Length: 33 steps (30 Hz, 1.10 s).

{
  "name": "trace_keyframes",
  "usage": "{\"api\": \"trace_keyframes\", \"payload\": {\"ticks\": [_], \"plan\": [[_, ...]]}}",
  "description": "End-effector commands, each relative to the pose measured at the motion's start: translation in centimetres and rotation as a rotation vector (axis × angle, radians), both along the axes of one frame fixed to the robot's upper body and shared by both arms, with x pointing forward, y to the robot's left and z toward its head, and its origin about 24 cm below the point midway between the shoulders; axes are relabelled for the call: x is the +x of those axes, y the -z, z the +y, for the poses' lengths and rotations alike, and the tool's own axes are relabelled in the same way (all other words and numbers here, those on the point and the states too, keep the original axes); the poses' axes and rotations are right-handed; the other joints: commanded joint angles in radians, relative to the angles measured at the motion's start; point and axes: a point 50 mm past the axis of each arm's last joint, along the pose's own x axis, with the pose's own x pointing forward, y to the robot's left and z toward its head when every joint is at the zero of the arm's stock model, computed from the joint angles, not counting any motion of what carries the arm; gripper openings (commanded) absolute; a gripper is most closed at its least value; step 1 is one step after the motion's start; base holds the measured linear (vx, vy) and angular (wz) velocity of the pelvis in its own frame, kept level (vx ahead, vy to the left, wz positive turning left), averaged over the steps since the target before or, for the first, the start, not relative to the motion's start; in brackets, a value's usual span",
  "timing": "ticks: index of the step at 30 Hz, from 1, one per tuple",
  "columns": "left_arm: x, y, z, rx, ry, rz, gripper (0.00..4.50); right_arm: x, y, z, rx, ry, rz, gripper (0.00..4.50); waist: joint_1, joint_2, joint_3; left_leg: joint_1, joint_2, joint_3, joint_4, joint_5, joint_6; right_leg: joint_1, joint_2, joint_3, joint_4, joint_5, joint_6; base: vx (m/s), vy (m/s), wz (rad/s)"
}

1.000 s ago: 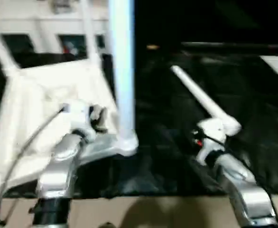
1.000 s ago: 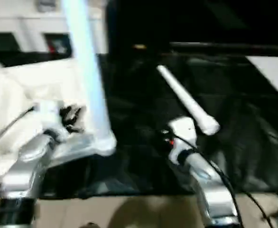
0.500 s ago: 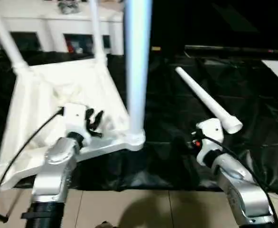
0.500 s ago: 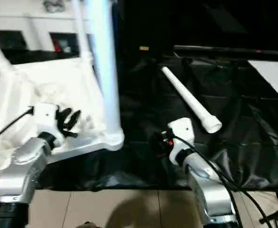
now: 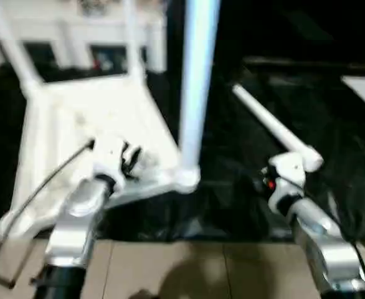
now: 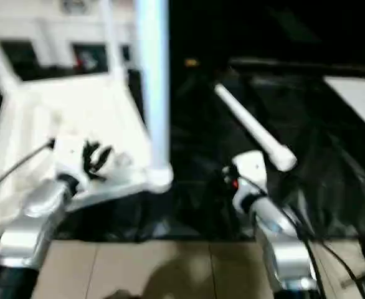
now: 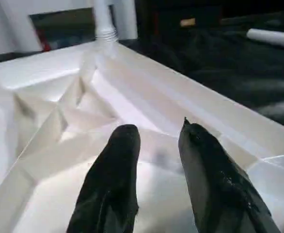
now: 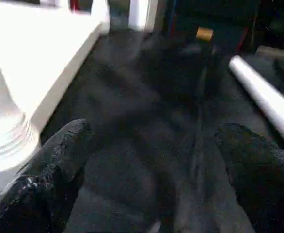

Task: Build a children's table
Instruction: Rotate leg to tighten

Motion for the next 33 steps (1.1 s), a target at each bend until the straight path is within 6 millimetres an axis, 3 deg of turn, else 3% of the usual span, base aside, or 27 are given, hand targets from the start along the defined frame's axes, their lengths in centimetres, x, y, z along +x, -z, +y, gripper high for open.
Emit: {"api": "trace_keyframes", "payload": {"ticks": [1,2,3,4,5,6,7,9,10,11,12,13,15,16,18,19,20,21,22,23,24,25,26,28,29,31,33], "plan": [[0.2,-0.3,-0.9,-0.032,0.022,-0.005,1.62,0.2,0.1,-1.7,0.023,0.1,0.005,4.41,0.006,0.013,-0.049,0.061,0.213,-0.119,-0.181,-0.667,0.014,-0.041,-0.075,0.079,0.007,-0.071,-0.06,-0.069,-0.155,0.29],[0.3,-0.4,-1.0,-0.029,0.024,-0.005,1.62,0.2,0.1,-1.9,0.022,0.117,0.001,4.41,0.013,-0.011,-0.048,0.037,0.144,-0.074,-0.149,-0.626,0.035,-0.033,-0.115,0.112,-0.085,-0.109,-0.126,-0.069,-0.155,0.29],[0.3,-0.4,-1.1,-0.022,0.027,-0.006,1.62,0.2,0.1,-2.1,0.022,0.127,0.002,4.41,0.024,-0.031,-0.046,0.021,0.107,-0.033,-0.074,-0.558,0.018,-0.035,-0.175,0.146,-0.165,-0.204,-0.176,-0.078,-0.207,0.17],[0.4,-0.5,-1.2,-0.017,0.028,-0.007,1.62,0.1,0.1,-2.1,0.024,0.13,0.005,4.41,0.06,-0.058,-0.05,0.016,0.061,0.085,0.107,-0.244,0.023,-0.023,-0.224,0.165,-0.228,-0.372,-0.094,-0.039,-0.22,-0.08],[0.4,-0.5,-1.2,-0.012,0.029,-0.008,1.62,0.1,0.2,-2.1,0.026,0.132,0.007,4.41,0.067,-0.064,-0.03,-0.041,0.057,0.107,0.117,-0.093,0.02,0.023,-0.195,0.151,-0.207,-0.404,0.156,-0.039,-0.22,-0.08],[0.4,-0.6,-1.3,-0.017,0.03,-0.01,1.62,0.1,0.2,-2.0,0.024,0.119,0.011,4.41,0.079,-0.053,-0.032,-0.045,0.069,0.107,0.104,-0.079,0.019,0.035,-0.2,0.154,-0.195,-0.363,0.225,-0.029,-0.183,-0.24],[0.4,-0.6,-1.3,-0.021,0.031,-0.01,1.62,0.1,0.3,-1.9,0.021,0.104,0.013,4.41,0.092,-0.059,-0.031,-0.015,0.087,0.11,0.069,-0.108,0.039,0.02,-0.172,0.143,-0.186,-0.277,0.26,-0.063,-0.132,-0.06],[0.5,-0.6,-1.4,-0.01,0.033,-0.013,1.62,-0.1,0.3,-1.6,0.023,0.065,0.018,4.41,0.088,-0.046,-0.047,0.015,0.111,0.112,0.011,-0.122,0.066,0.036,-0.117,0.112,-0.165,-0.083,0.204,-0.059,-0.105,0.02],[0.5,-0.6,-1.4,-0.01,0.034,-0.012,1.62,-0.1,0.3,-1.4,0.021,0.041,0.024,4.41,0.079,-0.03,-0.042,0.044,0.172,0.091,-0.019,-0.107,0.097,0.006,-0.108,0.09,-0.153,-0.001,0.159,-0.051,-0.037,0.1],[0.5,-0.6,-1.5,-0.012,0.034,-0.01,1.62,-0.2,0.3,-1.3,0.017,0.015,0.028,4.41,0.073,-0.015,-0.052,0.05,0.196,0.085,-0.027,-0.108,0.115,0.0,-0.114,0.08,-0.148,0.009,0.133,-0.051,-0.037,0.1],[0.6,-0.5,-1.4,-0.007,0.03,0.0,1.62,-0.3,0.3,-1.0,0.012,-0.012,0.033,4.41,0.073,0.006,-0.059,0.075,0.252,0.068,-0.041,-0.138,0.133,-0.011,-0.145,0.076,-0.135,0.025,0.046,0.0,0.0,0.0],[0.6,-0.5,-1.4,-0.009,0.026,0.0,1.62,-0.4,0.3,-0.7,-0.032,-0.05,0.032,4.41,0.064,0.001,-0.051,0.067,0.267,0.073,-0.051,-0.176,0.143,-0.013,-0.161,0.076,-0.13,0.034,-0.031,0.0,0.0,0.0],[0.6,-0.6,-1.4,-0.048,0.029,-0.005,1.62,-0.6,0.6,-0.2,-0.057,-0.093,0.049,4.41,0.074,-0.012,-0.041,0.061,0.226,0.12,-0.038,-0.228,0.097,-0.009,-0.173,0.083,-0.153,-0.035,-0.096,0.0,0.0,0.0],[0.6,-0.6,-1.3,-0.054,0.029,-0.004,1.62,-0.6,0.7,0.0,-0.062,-0.097,0.048,4.41,0.092,-0.033,-0.033,0.006,0.186,0.108,-0.046,-0.206,0.117,0.038,-0.21,0.041,-0.15,-0.115,-0.114,-0.041,0.028,0.18],[0.6,-0.6,-1.2,-0.045,0.023,-0.001,1.62,-0.5,0.7,0.1,-0.067,-0.098,0.044,4.41,0.101,-0.031,-0.037,-0.003,0.178,0.113,0.02,-0.157,0.172,0.041,-0.294,0.033,-0.205,-0.273,-0.119,-0.039,0.043,0.26],[0.6,-0.6,-1.2,-0.044,0.024,-0.005,1.62,-0.5,0.7,0.3,-0.061,-0.096,0.039,4.41,0.109,-0.027,-0.041,-0.03,0.19,0.114,0.081,-0.094,0.158,0.061,-0.357,0.028,-0.224,-0.288,-0.098,-0.015,0.104,0.33],[0.6,-0.6,-1.2,-0.045,0.025,-0.007,1.62,-0.5,0.6,0.3,-0.05,-0.088,0.033,4.41,0.102,-0.023,-0.037,-0.044,0.202,0.108,0.113,-0.065,0.123,0.063,-0.385,0.009,-0.229,-0.27,-0.082,-0.015,0.104,0.33],[0.6,-0.6,-1.3,-0.044,0.026,-0.008,1.62,-0.4,0.6,0.3,-0.042,-0.08,0.032,4.41,0.113,-0.017,-0.037,-0.045,0.2,0.108,0.116,-0.062,0.111,0.059,-0.382,0.003,-0.229,-0.263,-0.084,-0.011,0.14,0.29],[0.6,-0.6,-1.3,-0.042,0.027,-0.01,1.62,-0.4,0.7,0.2,-0.013,-0.056,0.039,4.41,0.124,-0.01,-0.034,0.009,0.216,0.117,0.08,-0.108,0.08,0.019,-0.341,0.058,-0.221,-0.292,-0.152,-0.007,0.19,0.14],[0.6,-0.6,-1.3,-0.039,0.028,-0.011,1.62,-0.3,0.7,0.0,-0.014,-0.04,0.042,4.41,0.121,-0.011,-0.03,0.009,0.219,0.121,0.057,-0.106,0.089,0.031,-0.322,0.047,-0.214,-0.296,-0.18,-0.007,0.19,0.14],[0.6,-0.7,-1.4,-0.017,0.026,-0.018,1.62,-0.2,0.7,-0.2,-0.02,-0.027,0.041,4.41,0.129,0.003,-0.039,0.048,0.227,0.135,-0.003,-0.11,0.121,0.015,-0.245,0.018,-0.188,-0.264,-0.18,-0.012,0.243,0.1],[0.6,-0.9,-1.7,0.033,0.037,-0.052,1.62,-0.2,0.7,-0.4,-0.033,-0.008,0.034,4.41,0.09,0.02,-0.046,0.112,0.233,0.133,-0.051,-0.094,0.194,-0.042,-0.109,-0.037,-0.093,-0.129,-0.137,-0.006,0.268,0.16],[0.6,-1.0,-1.7,0.036,0.038,-0.054,1.62,-0.2,0.7,-0.5,-0.034,-0.007,0.033,4.41,0.072,0.038,-0.055,0.14,0.256,0.125,-0.067,-0.081,0.233,-0.09,-0.068,-0.045,-0.01,-0.046,-0.07,-0.006,0.268,0.16],[0.6,-0.9,-1.9,0.032,0.041,-0.044,1.62,-0.2,0.7,-0.8,-0.028,0.018,0.033,4.41,0.075,0.026,-0.049,0.087,0.277,0.131,-0.088,-0.02,0.189,-0.093,-0.076,-0.025,0.014,0.029,0.002,-0.01,0.236,0.11],[0.7,-0.8,-1.9,0.02,0.041,-0.036,1.62,-0.2,0.7,-1.0,-0.021,0.04,0.031,4.41,0.078,0.018,-0.056,0.083,0.279,0.127,-0.09,-0.073,0.046,-0.08,-0.091,-0.004,-0.018,0.087,-0.006,-0.037,0.26,0.2],[0.7,-0.8,-2.0,0.013,0.045,-0.035,1.62,-0.1,0.7,-1.2,-0.015,0.057,0.031,4.41,0.062,0.011,-0.057,0.096,0.298,0.11,-0.104,-0.244,-0.14,-0.078,-0.107,0.014,-0.044,0.108,-0.043,-0.039,0.105,0.15],[0.7,-0.8,-2.0,-0.024,0.042,-0.027,1.62,-0.1,0.6,-1.5,-0.015,0.074,0.031,4.41,0.043,0.014,-0.049,0.089,0.32,0.1,-0.139,-0.417,-0.142,-0.071,-0.102,0.011,-0.039,0.06,-0.017,-0.027,0.01,0.06]]}}
